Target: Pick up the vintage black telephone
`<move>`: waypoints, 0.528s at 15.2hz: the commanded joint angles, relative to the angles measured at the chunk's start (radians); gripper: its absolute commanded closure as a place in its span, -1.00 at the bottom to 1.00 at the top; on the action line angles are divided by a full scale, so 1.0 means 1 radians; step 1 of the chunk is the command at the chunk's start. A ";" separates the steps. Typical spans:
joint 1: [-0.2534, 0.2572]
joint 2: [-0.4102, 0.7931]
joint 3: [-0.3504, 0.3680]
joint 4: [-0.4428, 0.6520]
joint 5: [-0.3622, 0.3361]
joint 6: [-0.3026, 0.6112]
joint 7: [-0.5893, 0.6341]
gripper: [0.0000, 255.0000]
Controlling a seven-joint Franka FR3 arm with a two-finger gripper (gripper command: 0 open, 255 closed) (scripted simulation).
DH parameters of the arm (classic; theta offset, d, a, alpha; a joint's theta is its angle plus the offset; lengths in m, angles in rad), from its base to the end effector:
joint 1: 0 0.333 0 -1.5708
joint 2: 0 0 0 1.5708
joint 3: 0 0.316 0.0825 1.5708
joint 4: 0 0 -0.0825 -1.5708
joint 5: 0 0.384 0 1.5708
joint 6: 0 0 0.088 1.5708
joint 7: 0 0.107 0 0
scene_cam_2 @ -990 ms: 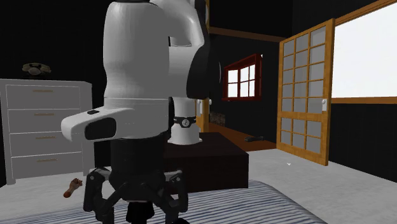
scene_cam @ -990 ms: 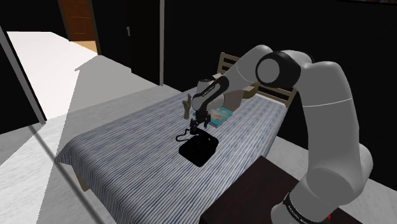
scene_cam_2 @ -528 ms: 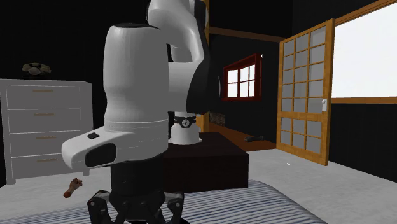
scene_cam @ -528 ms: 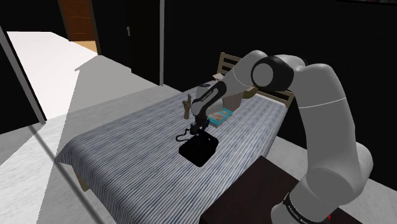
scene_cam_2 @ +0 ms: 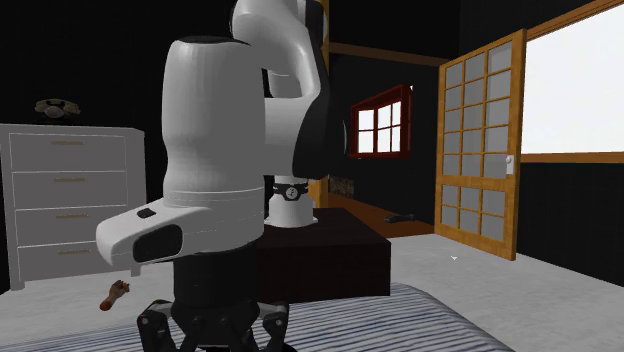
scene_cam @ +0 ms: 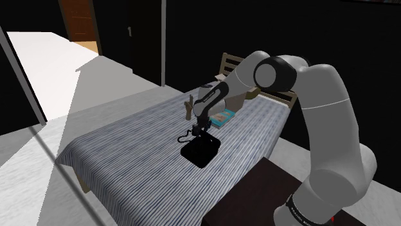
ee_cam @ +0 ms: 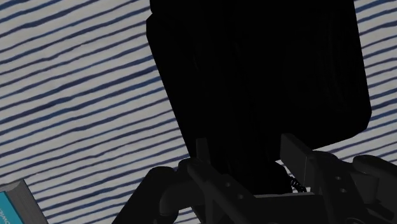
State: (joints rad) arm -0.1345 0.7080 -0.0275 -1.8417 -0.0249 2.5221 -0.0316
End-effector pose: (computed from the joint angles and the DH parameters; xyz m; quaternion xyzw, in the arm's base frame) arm 0.6278 -0.1016 0.1375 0.9984 -0.0518 -0.0152 0.0147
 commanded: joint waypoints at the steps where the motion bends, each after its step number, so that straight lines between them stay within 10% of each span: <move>1: 0.000 0.003 0.000 0.001 0.000 0.000 0.001 1.00; 8: 0.001 -0.075 0.000 -0.019 0.000 -0.057 -0.001 1.00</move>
State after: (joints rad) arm -0.1328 0.6391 -0.0277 -1.8673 -0.0253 2.4739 -0.0318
